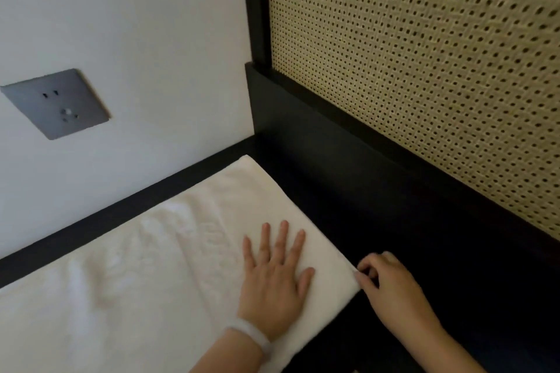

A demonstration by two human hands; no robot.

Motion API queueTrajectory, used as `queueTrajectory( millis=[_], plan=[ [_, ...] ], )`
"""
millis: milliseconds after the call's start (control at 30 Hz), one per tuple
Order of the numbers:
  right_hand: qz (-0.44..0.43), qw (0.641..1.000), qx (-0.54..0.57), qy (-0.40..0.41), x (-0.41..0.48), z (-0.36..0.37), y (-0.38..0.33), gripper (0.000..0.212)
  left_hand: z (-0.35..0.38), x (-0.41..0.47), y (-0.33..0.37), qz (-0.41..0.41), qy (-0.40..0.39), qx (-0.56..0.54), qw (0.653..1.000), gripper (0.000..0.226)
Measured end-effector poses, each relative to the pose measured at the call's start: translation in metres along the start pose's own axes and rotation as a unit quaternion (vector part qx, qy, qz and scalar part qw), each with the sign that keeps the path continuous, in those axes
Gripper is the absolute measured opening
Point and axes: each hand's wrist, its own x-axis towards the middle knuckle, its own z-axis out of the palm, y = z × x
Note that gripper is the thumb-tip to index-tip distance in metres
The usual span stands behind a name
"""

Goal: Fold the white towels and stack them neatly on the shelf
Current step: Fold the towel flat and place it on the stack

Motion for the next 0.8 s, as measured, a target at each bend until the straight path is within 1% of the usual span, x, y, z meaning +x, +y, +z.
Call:
queueTrajectory(
  millis=[33, 67, 133, 200, 267, 333, 433, 467, 533, 600, 667, 700, 767, 800],
  plan=[
    [0.038, 0.998, 0.053, -0.024, -0.003, -0.001, 0.002, 0.002, 0.0, 0.001, -0.001, -0.003, -0.005, 0.001, 1.0, 0.062],
    [0.064, 0.991, 0.113, -0.039, -0.005, 0.0, 0.004, 0.004, 0.0, 0.001, -0.001, -0.003, -0.011, 0.001, 1.0, 0.062],
    [0.094, 0.973, 0.205, -0.045, -0.005, -0.001, 0.007, 0.007, -0.001, 0.001, -0.002, -0.005, -0.027, 0.002, 1.0, 0.062],
    [0.117, 0.952, 0.277, -0.055, -0.007, -0.006, 0.002, 0.003, -0.002, 0.002, -0.001, -0.012, -0.039, 0.0, 0.999, 0.063],
    [0.125, 0.934, 0.321, -0.098, -0.006, -0.01, -0.003, 0.005, -0.002, 0.001, -0.001, -0.016, -0.041, -0.001, 0.999, 0.063],
    [0.119, 0.939, 0.293, -0.138, -0.004, -0.01, -0.007, 0.011, -0.002, 0.0, -0.001, -0.018, -0.044, -0.003, 0.999, 0.064],
    [0.113, 0.967, 0.189, -0.132, 0.002, -0.007, -0.005, 0.024, -0.006, -0.001, -0.002, -0.018, -0.04, -0.017, 0.999, 0.067],
    [0.111, 0.971, 0.171, -0.126, 0.004, -0.008, -0.002, 0.027, -0.006, -0.001, -0.002, -0.012, -0.04, -0.02, 0.999, 0.068],
    [0.11, 0.971, 0.171, -0.124, 0.006, -0.01, 0.004, 0.027, -0.006, -0.001, -0.003, -0.007, -0.042, -0.02, 0.999, 0.067],
    [0.104, 0.974, 0.165, -0.118, 0.003, -0.008, 0.009, 0.024, -0.007, -0.001, -0.002, -0.012, -0.039, -0.017, 0.999, 0.066],
    [0.1, 0.978, 0.162, -0.082, -0.003, -0.006, 0.01, 0.01, -0.006, -0.002, -0.002, -0.013, -0.043, -0.016, 0.999, 0.066],
    [0.096, 0.982, 0.155, -0.051, -0.007, -0.008, 0.011, 0.006, -0.005, -0.001, -0.001, -0.012, -0.042, -0.013, 0.999, 0.066],
    [0.083, 0.989, 0.119, 0.004, -0.016, -0.014, 0.016, 0.01, -0.006, -0.001, 0.0, -0.016, -0.037, -0.013, 0.999, 0.067],
    [0.073, 0.992, 0.102, 0.016, -0.019, -0.016, 0.018, 0.009, -0.007, -0.001, 0.0, -0.018, -0.037, -0.014, 0.999, 0.067]
  ],
)
